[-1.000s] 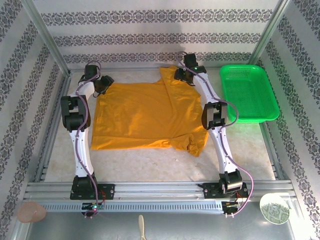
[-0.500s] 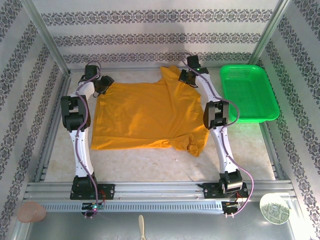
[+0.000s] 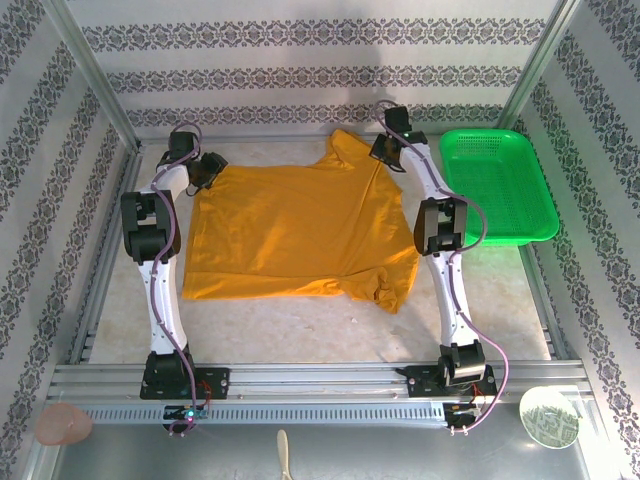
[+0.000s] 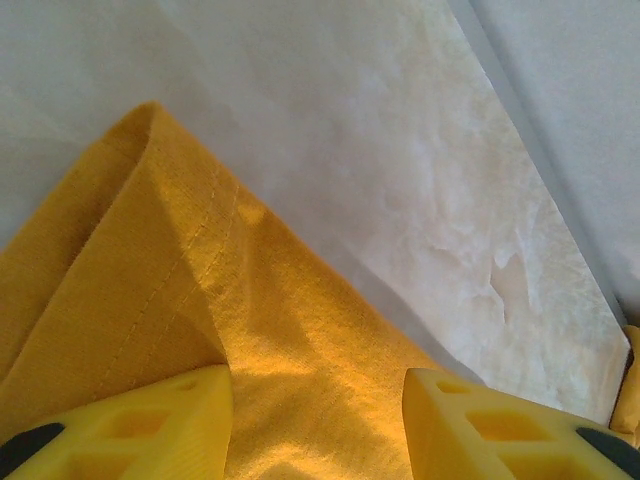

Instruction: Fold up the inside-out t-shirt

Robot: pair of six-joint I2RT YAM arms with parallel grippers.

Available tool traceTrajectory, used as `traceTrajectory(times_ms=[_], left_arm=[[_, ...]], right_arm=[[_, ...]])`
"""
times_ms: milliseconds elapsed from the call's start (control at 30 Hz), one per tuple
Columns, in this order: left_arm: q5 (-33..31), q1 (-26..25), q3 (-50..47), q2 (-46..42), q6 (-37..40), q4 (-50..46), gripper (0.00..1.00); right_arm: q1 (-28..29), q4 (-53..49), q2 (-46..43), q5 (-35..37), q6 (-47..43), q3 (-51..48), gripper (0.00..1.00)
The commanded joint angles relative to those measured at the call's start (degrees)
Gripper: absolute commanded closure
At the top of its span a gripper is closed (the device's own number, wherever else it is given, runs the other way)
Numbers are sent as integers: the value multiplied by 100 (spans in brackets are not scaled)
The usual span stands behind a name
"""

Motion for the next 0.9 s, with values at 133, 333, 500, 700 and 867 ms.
traceTrajectory(times_ms=[133, 333, 500, 700, 867], left_arm=[[215, 131, -141, -36, -148, -79, 49], [740, 158, 187, -541, -13, 43, 39], [1015, 110, -470, -1634, -42, 51, 37], [1233, -143, -2660, -3641, 272, 100, 33], [925, -439, -5011, -5724, 400, -151, 29]], right_arm=[[-94, -5, -575, -258, -81, 290, 61], [181, 660, -2794, -447, -638, -2250, 45], [426, 1193, -5056, -400, -705, -5199, 44], [546, 1814, -7753, -525, -67, -8751, 42], [789, 1520, -9625, -463, 266, -10884, 39]])
